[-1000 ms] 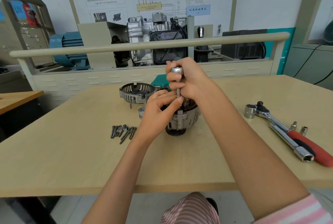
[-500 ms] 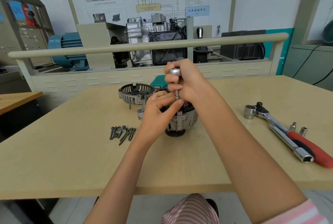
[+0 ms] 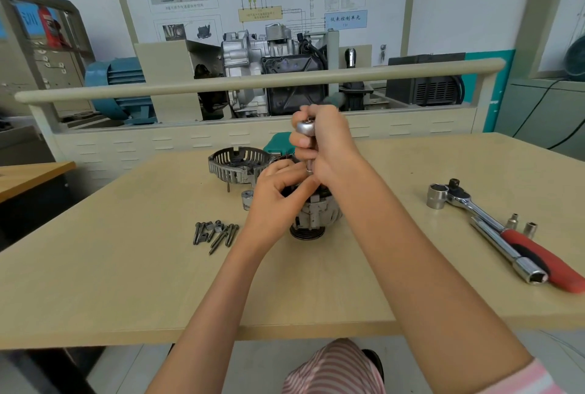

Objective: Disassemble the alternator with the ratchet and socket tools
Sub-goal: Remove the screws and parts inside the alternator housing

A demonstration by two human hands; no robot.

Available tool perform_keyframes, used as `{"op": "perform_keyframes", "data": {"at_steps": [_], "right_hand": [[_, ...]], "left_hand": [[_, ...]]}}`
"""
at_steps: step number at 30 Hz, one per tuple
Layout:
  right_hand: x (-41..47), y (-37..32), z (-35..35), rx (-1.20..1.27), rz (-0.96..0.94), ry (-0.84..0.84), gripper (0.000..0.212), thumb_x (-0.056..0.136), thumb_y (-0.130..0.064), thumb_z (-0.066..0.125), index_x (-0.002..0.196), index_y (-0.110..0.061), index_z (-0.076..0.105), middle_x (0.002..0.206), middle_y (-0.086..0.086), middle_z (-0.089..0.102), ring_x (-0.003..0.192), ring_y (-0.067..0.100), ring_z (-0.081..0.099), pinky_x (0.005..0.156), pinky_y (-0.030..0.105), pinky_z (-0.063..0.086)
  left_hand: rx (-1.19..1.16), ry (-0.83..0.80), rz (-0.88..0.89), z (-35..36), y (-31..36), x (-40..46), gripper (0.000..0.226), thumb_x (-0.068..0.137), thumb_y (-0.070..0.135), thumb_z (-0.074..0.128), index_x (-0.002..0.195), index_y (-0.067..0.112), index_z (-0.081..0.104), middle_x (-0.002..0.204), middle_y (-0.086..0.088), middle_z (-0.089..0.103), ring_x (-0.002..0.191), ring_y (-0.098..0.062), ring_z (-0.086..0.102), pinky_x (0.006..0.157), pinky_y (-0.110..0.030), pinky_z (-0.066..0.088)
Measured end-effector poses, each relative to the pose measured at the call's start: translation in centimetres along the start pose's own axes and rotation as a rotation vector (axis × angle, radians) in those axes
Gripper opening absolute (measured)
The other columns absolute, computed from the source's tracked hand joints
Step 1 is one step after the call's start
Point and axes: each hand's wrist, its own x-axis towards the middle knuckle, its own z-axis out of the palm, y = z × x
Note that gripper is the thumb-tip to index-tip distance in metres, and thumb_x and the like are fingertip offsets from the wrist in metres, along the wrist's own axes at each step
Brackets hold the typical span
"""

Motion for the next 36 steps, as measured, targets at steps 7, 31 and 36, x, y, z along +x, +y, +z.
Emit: {"op": "perform_keyframes", "data": {"at_steps": [7,31,36], "right_hand": [[0.3,0.2,-0.1,0.091,0.0,0.042,0.023,0.096,-0.007,0.027,0.079,-0.011,0.042,0.057,-0.002,0.045,0.03,0.005,0.032,0.026,0.014,0.016],[0.8,-1.0,-1.3,0.079,0.227,-0.3,0.023,0.096,-0.013,0.03,0.076,-0.015,0.041,0.047,-0.01,0.044,0.025,0.003,0.024,0.028,0.014,0.011],[0.6,-0.1,-0.3,0.09,0.081,-0.06,0.025,0.098,-0.011,0.028,0.078,-0.013,0.042,0.051,-0.006,0.043,0.027,0.004,0.027,0.026,0.015,0.014]], "left_hand": [[-0.003,-0.022,0.026,0.0,-0.1,-0.1,0.031,0.087,0.019,0.054,0.065,0.0,0.065,0.069,-0.016,0.062,0.076,-0.021,0.044,0.083,-0.017,0.034],[0.007,0.021,0.018,0.0,0.0,0.1,0.039,0.088,0.009,0.062,0.054,0.023,0.048,0.061,-0.01,0.052,0.081,-0.017,0.046,0.082,-0.006,0.032],[0.017,-0.018,0.053,-0.1,0.0,0.0,0.033,0.089,0.011,0.058,0.056,0.01,0.058,0.058,-0.01,0.054,0.073,-0.02,0.043,0.083,-0.006,0.03]]}}
